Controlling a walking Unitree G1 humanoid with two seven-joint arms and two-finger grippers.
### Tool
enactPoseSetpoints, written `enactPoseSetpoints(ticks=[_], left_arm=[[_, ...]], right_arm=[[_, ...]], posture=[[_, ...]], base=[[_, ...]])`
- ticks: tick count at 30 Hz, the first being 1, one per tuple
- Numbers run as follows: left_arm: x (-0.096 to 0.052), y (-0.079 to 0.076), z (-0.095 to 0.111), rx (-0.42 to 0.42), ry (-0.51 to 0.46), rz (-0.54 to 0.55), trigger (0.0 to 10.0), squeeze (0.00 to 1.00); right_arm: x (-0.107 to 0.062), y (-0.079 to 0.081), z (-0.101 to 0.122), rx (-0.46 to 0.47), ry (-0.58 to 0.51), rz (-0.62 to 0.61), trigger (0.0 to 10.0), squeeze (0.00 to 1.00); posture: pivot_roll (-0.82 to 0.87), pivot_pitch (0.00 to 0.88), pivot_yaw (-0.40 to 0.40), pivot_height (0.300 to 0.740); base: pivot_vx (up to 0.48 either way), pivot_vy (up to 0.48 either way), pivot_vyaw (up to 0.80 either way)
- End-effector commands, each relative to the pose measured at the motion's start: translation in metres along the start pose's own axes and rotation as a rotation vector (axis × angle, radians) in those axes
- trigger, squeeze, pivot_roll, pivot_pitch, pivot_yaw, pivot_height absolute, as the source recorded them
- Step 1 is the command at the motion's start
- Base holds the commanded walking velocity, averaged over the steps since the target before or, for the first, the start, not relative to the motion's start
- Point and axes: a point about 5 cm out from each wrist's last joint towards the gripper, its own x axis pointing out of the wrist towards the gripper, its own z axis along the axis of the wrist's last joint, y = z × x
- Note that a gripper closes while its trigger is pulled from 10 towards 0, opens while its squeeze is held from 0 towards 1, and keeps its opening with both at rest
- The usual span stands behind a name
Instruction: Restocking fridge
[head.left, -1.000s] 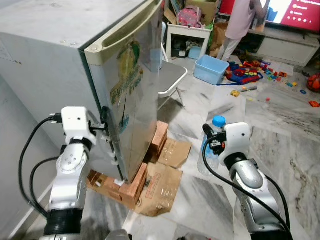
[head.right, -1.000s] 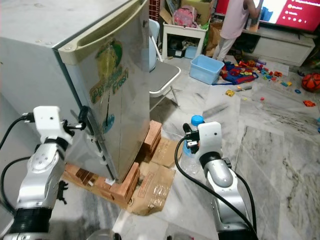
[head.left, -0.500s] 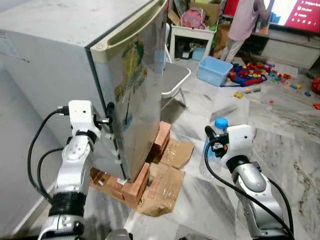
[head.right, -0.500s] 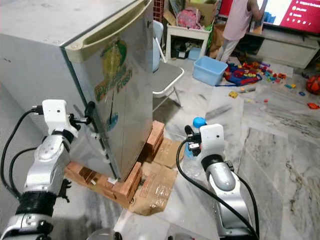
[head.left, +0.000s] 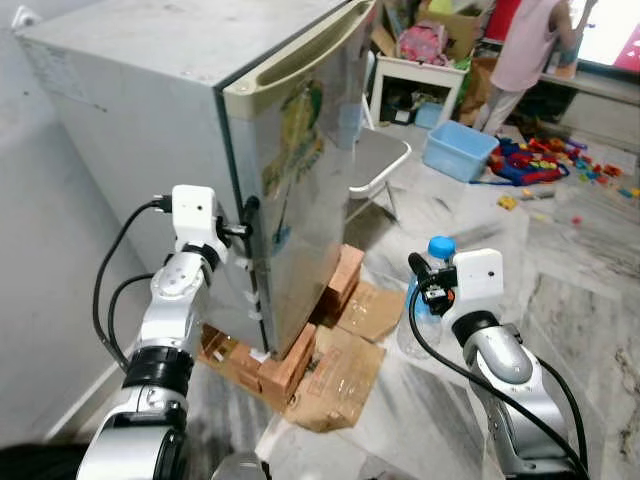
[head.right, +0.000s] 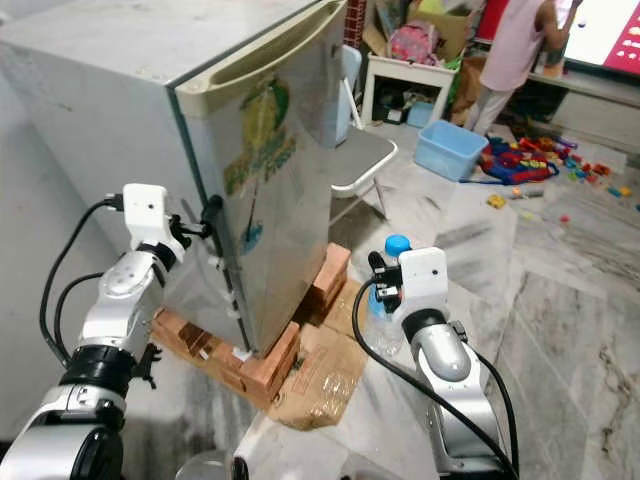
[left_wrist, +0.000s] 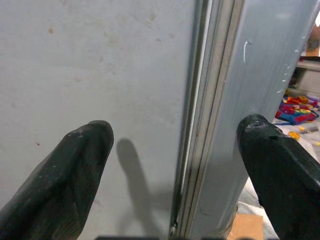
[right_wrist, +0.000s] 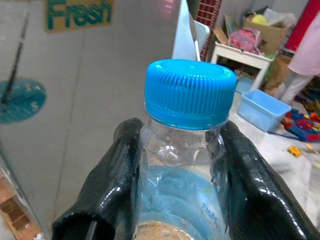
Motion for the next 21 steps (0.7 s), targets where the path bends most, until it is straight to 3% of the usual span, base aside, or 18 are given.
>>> enactPoseSetpoints(ticks=[1, 5, 7, 11, 14, 18, 21], left_arm=[[0.009, -0.031, 0.003, 0.03, 0.005, -0.135, 10.0, 0.0], [0.011, -0.074, 0.007, 0.012, -0.006, -0.334, 10.0, 0.0], [0.003, -0.111, 0.006, 0.02, -0.002, -0.56, 10.0, 0.0], [-0.006, -0.136, 0.006, 0.035, -0.01, -0.685, 10.0, 0.0], [-0.011, -0.142, 0.01, 0.041, -0.042, -0.7, 10.0, 0.0], [-0.012, -0.134, 0.015, 0.043, -0.072, -0.657, 10.0, 0.0], [-0.013, -0.108, 0.021, 0.047, -0.104, -0.509, 10.0, 0.0]], right_arm=[[-0.001, -0.002, 0.006, 0.0, -0.022, -0.003, 10.0, 0.0], [-0.002, -0.001, 0.006, 0.002, -0.017, 0.005, 10.0, 0.0], [-0.004, 0.0, 0.003, 0.004, -0.002, 0.013, 10.0, 0.0], [-0.013, -0.001, -0.002, 0.002, 0.032, 0.015, 10.0, 0.0], [-0.02, -0.003, -0.006, 0.01, 0.052, 0.004, 10.0, 0.0], [-0.021, -0.004, -0.007, 0.015, 0.058, -0.006, 10.0, 0.0], [-0.018, -0.005, -0.005, 0.012, 0.05, -0.014, 10.0, 0.0]], posture=[[-0.02, 0.0, -0.018, 0.74], [-0.02, 0.0, -0.02, 0.74], [-0.03, 0.0, -0.018, 0.74], [-0.02, 0.0, -0.017, 0.74], [-0.03, 0.0, -0.013, 0.74], [-0.03, 0.0, -0.012, 0.74], [-0.02, 0.0, -0.017, 0.74]], base=[[0.0, 0.0, 0.0], [0.0, 0.0, 0.0], [0.0, 0.0, 0.0], [0.0, 0.0, 0.0], [0.0, 0.0, 0.0], [0.0, 0.0, 0.0], [0.0, 0.0, 0.0]])
